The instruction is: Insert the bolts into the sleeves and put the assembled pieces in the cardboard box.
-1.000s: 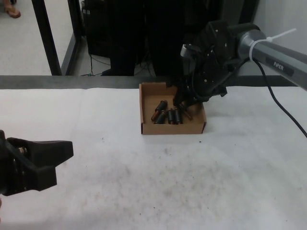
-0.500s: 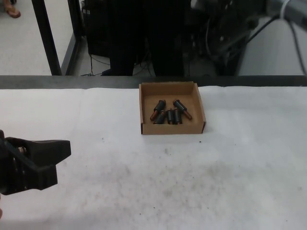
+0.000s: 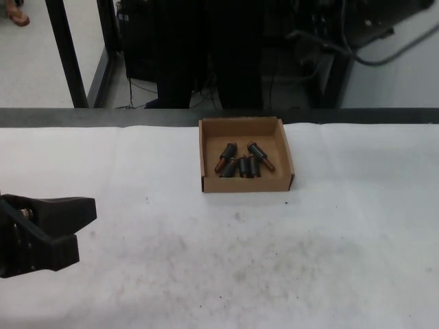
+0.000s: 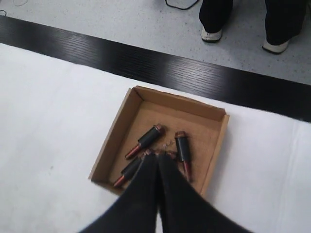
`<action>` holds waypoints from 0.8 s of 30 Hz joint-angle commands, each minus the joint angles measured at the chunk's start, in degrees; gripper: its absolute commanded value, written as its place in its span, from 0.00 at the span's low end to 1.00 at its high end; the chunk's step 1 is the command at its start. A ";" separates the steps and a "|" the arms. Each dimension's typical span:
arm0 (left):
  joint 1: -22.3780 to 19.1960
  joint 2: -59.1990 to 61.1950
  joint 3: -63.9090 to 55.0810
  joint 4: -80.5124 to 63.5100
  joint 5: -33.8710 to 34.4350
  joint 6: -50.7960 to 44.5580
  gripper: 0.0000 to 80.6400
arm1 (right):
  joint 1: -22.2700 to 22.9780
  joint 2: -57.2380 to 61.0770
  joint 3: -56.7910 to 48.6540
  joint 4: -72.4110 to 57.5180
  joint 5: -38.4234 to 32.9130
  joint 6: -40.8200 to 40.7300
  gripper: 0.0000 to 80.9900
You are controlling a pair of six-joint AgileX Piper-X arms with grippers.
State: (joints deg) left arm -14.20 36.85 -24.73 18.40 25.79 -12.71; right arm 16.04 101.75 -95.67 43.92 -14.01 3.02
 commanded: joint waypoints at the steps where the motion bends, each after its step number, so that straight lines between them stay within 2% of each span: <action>1: -0.04 -0.75 -0.06 -0.22 -0.45 0.31 0.01 | -0.32 -7.89 9.13 -5.82 0.04 1.41 0.00; 10: -0.04 -0.90 -0.06 -0.22 -0.45 0.31 0.01 | -0.32 -32.73 37.59 -24.06 1.59 6.02 0.00; 18: -0.04 -4.91 -0.06 0.02 0.48 0.18 0.01 | -0.32 -50.19 51.12 -26.12 4.78 3.20 0.00; 24: -0.04 -11.02 -0.06 5.32 -3.32 1.44 0.01 | -0.05 -64.83 62.28 -31.12 6.11 5.63 0.00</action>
State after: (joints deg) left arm -14.20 27.90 -24.73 21.12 24.02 -12.06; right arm 16.04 44.18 -38.36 16.03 -9.17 7.09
